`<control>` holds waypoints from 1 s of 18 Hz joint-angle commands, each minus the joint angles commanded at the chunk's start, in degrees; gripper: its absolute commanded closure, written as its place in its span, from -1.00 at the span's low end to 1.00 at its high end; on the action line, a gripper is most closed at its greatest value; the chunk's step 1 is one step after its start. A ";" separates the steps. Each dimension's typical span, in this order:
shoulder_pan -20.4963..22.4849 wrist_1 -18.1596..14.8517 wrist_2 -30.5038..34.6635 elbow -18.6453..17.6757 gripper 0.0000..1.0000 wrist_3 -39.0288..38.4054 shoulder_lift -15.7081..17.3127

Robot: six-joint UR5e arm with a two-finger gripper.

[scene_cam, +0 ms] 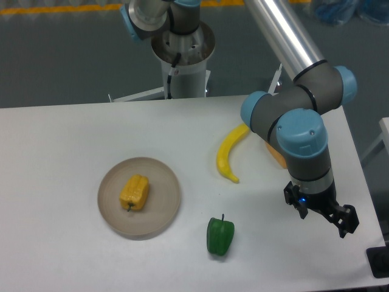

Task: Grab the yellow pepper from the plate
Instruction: 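Move the open gripper across the table to above the plate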

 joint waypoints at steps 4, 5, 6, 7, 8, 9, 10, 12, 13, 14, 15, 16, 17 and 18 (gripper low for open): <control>-0.09 -0.09 0.00 -0.35 -1.00 -0.79 0.18; -0.26 -0.09 0.17 -0.79 -1.00 -0.79 0.26; -0.26 -0.09 0.18 -0.96 -1.00 -0.88 0.61; -0.35 -0.52 0.00 -1.58 -1.00 -0.88 1.49; -0.35 -0.53 -0.26 -3.58 -1.00 -1.05 3.06; -0.44 -0.70 -0.26 -4.65 -1.00 -1.92 4.29; -0.61 -0.96 -0.18 -5.96 -1.00 -3.85 5.61; -1.31 -1.05 -1.31 -9.66 -1.00 -10.43 9.13; -2.19 -1.32 -2.19 -11.15 -1.00 -12.72 10.45; -2.63 -1.75 -3.33 -13.95 -1.00 -16.31 12.37; -3.16 -1.76 -5.17 -15.89 -1.00 -19.65 13.70; -4.03 -1.76 -7.53 -17.30 -1.00 -23.60 14.84; -5.35 -1.76 -10.95 -19.66 -1.00 -29.12 16.77; -6.23 -1.76 -12.73 -21.43 -1.00 -31.79 18.27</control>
